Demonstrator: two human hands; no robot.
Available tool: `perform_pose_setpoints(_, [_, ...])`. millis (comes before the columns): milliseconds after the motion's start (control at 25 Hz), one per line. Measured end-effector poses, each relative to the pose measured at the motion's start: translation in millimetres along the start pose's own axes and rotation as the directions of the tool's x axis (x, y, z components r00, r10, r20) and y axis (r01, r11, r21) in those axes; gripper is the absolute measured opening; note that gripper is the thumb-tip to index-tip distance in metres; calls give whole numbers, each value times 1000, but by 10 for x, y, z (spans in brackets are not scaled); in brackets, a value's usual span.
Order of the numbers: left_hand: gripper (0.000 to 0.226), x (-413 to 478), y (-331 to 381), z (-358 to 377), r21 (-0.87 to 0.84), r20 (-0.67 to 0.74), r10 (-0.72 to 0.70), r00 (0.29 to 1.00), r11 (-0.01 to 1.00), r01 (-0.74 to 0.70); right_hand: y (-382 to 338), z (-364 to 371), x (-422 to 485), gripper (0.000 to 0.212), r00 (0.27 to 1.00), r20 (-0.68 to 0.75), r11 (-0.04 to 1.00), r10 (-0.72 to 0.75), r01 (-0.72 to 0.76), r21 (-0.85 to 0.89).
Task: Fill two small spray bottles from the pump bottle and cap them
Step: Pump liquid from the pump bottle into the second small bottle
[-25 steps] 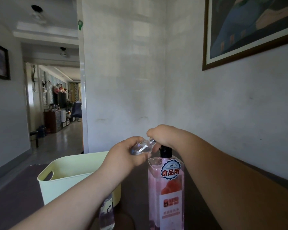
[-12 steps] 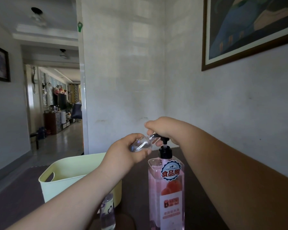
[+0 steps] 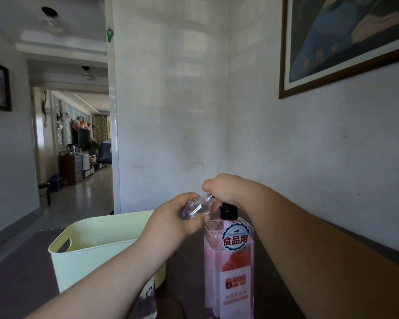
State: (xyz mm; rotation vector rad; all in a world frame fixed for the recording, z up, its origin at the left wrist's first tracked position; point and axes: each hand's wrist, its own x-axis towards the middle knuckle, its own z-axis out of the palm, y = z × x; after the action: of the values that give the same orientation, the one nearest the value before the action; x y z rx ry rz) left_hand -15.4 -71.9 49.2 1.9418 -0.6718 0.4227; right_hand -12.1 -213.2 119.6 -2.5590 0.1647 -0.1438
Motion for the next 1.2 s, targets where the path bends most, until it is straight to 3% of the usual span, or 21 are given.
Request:
perform_pose_setpoints(280, [33, 10, 21, -47, -18, 8, -7, 1000, 1000, 7, -49, -28, 25, 26, 999, -12, 998, 46, -47, -34])
perform_pose_setpoints(480, [31, 42, 92, -97, -25, -12, 6, 1000, 1000, -6, -124, -144, -4, 40, 999, -27, 997, 29, -27, 66])
perform_pose_setpoints(680, [31, 32, 83, -86, -16, -1, 8, 1000, 1000, -8, -91, -125, -47, 29, 999, 16, 999, 47, -48, 25])
perform_pose_setpoints(1200, [30, 1, 18, -36, -23, 19, -5, 1000, 1000, 6, -28, -20, 2, 26, 1000, -9, 999, 14, -14, -48])
